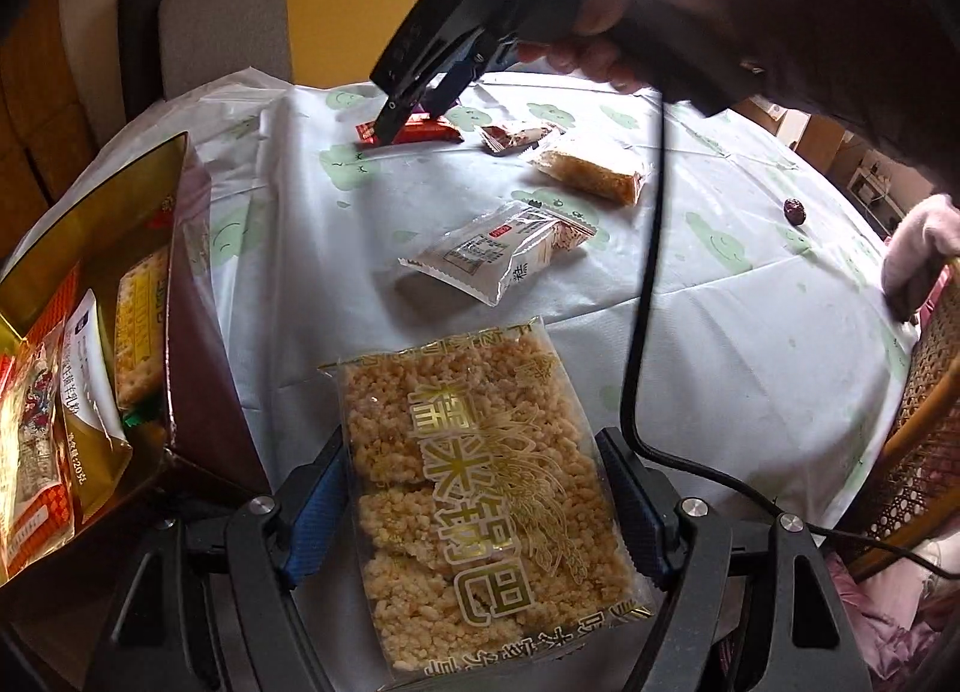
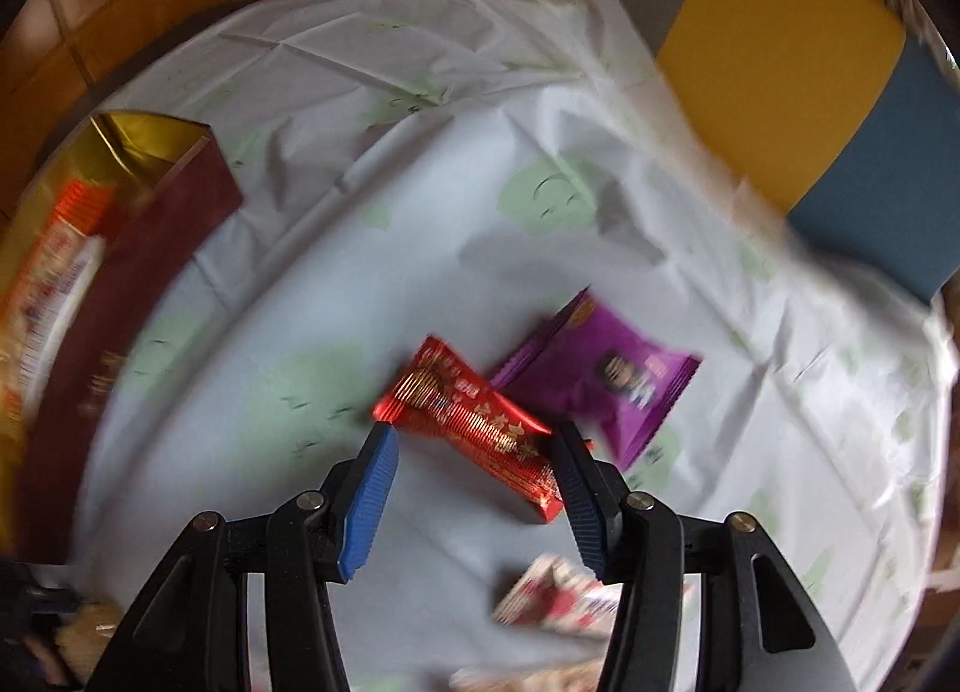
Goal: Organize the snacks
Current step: 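Hold the rice-cracker bag in the left tool while the right tool grasps the red candy packet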
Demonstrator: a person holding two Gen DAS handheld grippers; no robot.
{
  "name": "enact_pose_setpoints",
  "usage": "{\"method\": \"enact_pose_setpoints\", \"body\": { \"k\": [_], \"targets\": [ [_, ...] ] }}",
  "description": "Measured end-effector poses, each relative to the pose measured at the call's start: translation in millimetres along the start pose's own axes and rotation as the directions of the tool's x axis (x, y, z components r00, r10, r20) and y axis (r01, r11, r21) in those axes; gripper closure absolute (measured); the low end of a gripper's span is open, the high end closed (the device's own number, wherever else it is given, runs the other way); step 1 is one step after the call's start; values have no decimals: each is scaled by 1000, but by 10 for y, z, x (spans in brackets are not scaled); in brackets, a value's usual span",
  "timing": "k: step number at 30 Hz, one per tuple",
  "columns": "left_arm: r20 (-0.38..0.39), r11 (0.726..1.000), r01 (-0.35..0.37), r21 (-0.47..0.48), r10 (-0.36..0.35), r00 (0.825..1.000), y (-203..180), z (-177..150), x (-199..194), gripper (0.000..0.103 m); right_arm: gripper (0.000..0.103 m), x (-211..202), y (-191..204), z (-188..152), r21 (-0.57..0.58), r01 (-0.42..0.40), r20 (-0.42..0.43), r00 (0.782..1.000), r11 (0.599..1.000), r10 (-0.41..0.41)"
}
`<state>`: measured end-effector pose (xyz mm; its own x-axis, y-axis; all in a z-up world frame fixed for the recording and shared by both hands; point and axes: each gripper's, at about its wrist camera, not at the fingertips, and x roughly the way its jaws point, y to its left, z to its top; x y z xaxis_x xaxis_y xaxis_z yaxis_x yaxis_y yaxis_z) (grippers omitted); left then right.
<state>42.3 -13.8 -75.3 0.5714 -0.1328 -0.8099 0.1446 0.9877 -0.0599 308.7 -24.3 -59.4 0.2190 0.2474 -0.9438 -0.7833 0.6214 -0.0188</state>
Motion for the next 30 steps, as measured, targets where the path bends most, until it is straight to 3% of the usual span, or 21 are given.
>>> {"method": "enact_pose_setpoints", "body": {
  "k": [3, 5, 10, 12, 17, 21, 24, 30],
  "targets": [
    [2, 1000, -1, 0, 1, 1000, 2, -9, -10, 24, 49, -49, 90, -108, 6, -124, -61, 990, 992, 124],
    [3, 1000, 1, -2, -1, 1000, 5, -11, -16, 24, 49, -62, 174, -192, -15, -133, -95, 987, 991, 131],
    [-1, 1000, 4, -5, -4, 1000, 8, 1, 2, 24, 48, -231, 207, -133, -81, -25, 11, 1000, 996, 26],
    [-3, 1000, 4, -7, -4, 1000, 15, 5, 1, 24, 48, -168, 188, -14, -106, 31, 0, 1000, 994, -31],
    [-5, 1000, 2, -7, -2, 1000, 3, 8, 9, 24, 48, 117, 126, 213, -116, 74, -47, 996, 990, -80],
    [-4, 1000, 3, -8, -3, 1000, 3, 7, 13, 24, 47, 206, 107, 162, -71, -11, -103, 995, 997, 3],
    [-3, 1000, 5, -13, -5, 1000, 10, 5, 12, 24, 47, 145, 134, 29, -31, -130, -144, 982, 991, 124],
    [-5, 1000, 6, -13, -6, 1000, 16, 10, 19, 25, 47, 149, 232, -111, -58, -100, -110, 990, 993, 93]
  ]
}}
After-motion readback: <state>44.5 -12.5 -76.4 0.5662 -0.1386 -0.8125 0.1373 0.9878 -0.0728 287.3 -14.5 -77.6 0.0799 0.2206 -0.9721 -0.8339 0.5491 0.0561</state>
